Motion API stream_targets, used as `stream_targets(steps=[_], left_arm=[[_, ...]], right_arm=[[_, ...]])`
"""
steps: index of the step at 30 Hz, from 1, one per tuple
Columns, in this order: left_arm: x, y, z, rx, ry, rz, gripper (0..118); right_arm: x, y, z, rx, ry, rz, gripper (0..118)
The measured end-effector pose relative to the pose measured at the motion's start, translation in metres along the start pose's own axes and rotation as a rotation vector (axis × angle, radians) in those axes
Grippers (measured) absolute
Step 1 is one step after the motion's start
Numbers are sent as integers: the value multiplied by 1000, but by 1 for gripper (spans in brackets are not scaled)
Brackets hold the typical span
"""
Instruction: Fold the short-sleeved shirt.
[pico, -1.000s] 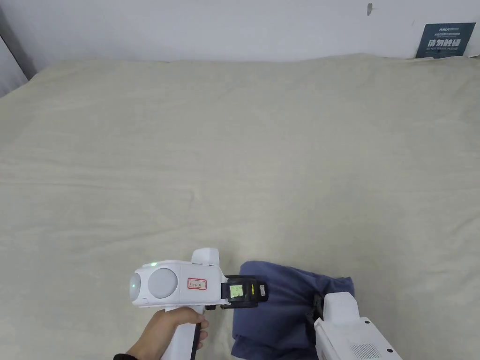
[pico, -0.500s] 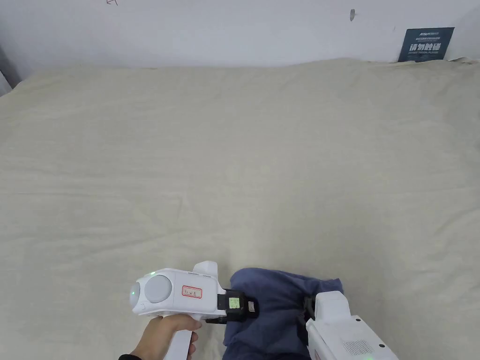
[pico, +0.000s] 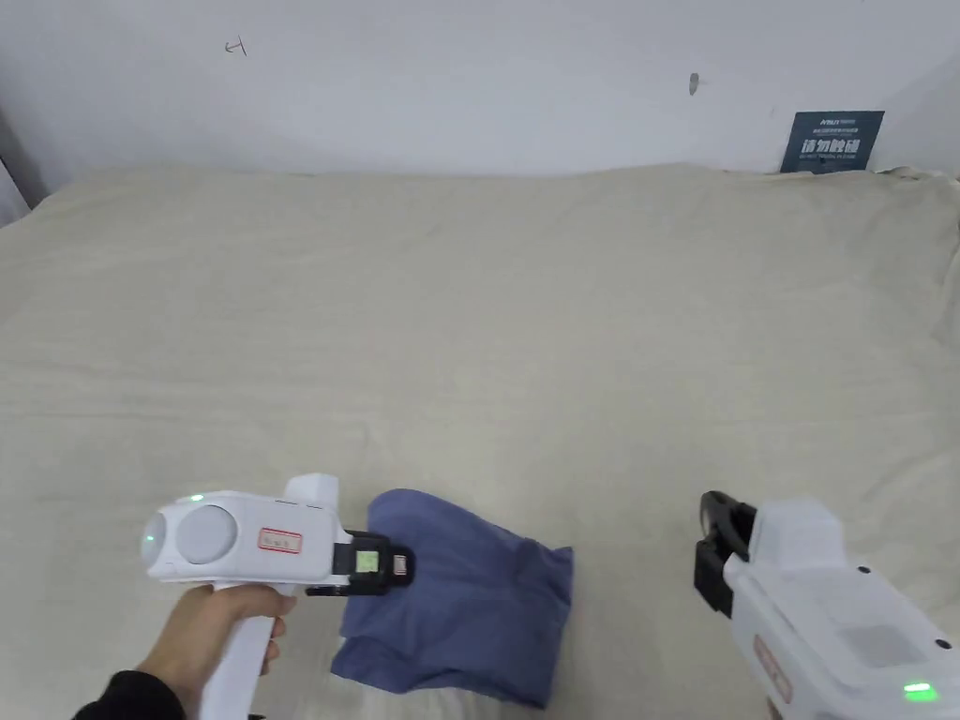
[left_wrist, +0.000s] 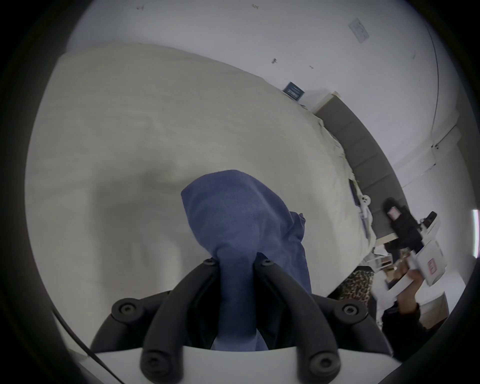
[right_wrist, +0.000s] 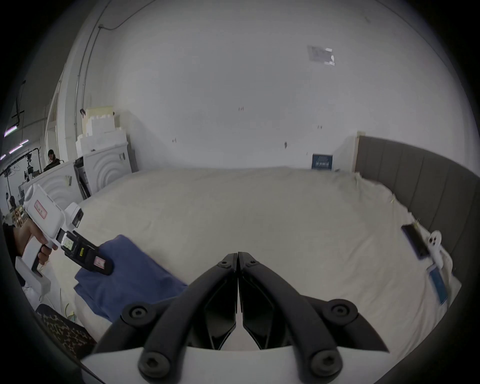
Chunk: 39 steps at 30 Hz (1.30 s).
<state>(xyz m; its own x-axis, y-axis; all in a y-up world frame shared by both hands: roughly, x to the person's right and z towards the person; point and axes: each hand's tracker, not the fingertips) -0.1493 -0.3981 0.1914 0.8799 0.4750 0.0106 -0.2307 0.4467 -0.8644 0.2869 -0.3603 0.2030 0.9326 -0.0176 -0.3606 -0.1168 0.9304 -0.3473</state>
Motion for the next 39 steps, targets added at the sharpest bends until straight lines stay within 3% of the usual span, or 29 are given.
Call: stream_targets(steps=[16, 29, 31, 32, 33, 35, 39], left_arm=[[-179, 42, 153, 65, 442, 167, 17], [-231, 28, 118, 40, 605, 353, 20], [-227, 28, 119, 89, 644, 377, 39], [-221, 28, 121, 102, 652, 364, 55], [-213, 27, 124, 139, 669, 349, 79], [-192, 27, 132, 212, 708, 295, 103], [-132, 28, 156, 461, 753, 159, 105]], right_arm=[[-9, 62, -13, 111, -31, 67, 0], [-11, 52, -27, 51, -23, 85, 0], [-6, 53, -23, 50, -21, 78, 0], [-4, 54, -20, 50, -23, 78, 0], [-10, 58, -27, 50, -25, 76, 0], [-5, 61, -20, 59, -27, 67, 0], [0, 74, -2, 88, -39, 65, 0]])
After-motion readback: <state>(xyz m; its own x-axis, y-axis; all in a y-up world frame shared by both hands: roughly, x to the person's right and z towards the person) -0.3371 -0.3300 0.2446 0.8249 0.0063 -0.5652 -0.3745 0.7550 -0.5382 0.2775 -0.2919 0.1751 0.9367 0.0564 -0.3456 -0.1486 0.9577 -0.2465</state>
